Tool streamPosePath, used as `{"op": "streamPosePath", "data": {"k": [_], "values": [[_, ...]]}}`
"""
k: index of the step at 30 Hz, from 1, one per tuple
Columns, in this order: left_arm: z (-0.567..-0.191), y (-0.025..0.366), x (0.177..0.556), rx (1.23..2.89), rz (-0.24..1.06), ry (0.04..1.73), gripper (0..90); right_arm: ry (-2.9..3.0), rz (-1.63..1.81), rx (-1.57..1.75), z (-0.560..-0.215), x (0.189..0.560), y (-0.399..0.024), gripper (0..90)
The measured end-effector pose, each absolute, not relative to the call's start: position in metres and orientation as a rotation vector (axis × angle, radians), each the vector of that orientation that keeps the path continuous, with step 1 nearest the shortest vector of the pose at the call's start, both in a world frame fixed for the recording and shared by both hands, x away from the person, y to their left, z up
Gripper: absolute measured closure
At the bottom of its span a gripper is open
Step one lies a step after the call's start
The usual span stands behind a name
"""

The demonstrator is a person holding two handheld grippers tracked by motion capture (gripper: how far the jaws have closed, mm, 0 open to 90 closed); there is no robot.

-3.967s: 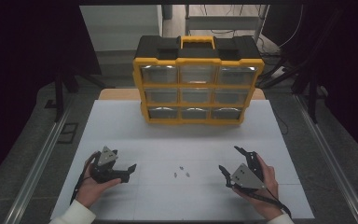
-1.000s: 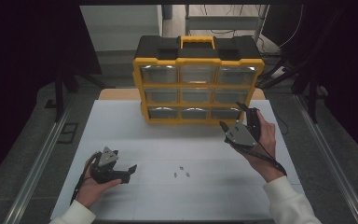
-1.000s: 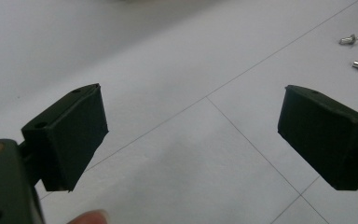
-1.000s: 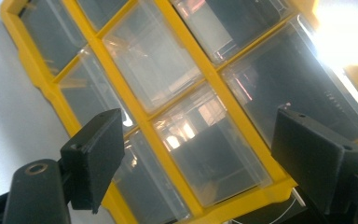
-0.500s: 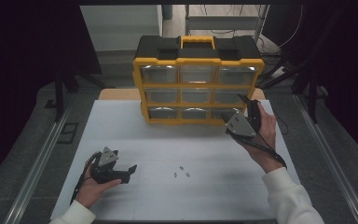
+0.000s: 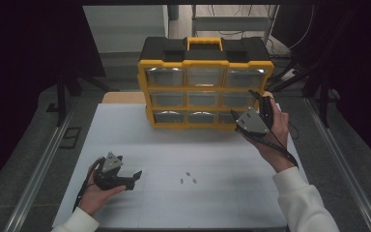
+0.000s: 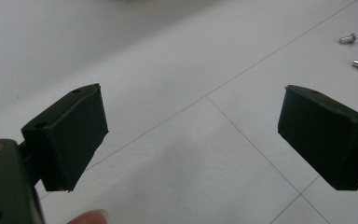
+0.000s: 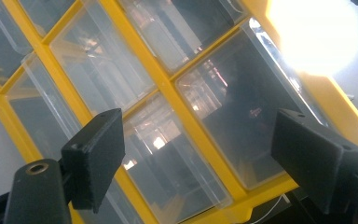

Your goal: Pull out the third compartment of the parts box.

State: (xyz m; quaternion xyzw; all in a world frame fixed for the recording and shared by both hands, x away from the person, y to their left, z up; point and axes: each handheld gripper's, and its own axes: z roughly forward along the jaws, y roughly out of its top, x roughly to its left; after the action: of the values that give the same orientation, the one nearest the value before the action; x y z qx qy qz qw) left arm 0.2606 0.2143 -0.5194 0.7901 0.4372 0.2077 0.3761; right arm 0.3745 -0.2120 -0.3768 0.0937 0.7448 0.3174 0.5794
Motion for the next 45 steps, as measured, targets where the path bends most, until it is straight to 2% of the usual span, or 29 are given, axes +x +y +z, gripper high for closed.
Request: {"op": "streamPosePath", "data": {"k": [45], "values": [[-0.519,0.215,0.261,2.023,0.533,1.117,8.5,1.699,0.643,0.181,-0.351,0.406,-0.204,20.4]]}}
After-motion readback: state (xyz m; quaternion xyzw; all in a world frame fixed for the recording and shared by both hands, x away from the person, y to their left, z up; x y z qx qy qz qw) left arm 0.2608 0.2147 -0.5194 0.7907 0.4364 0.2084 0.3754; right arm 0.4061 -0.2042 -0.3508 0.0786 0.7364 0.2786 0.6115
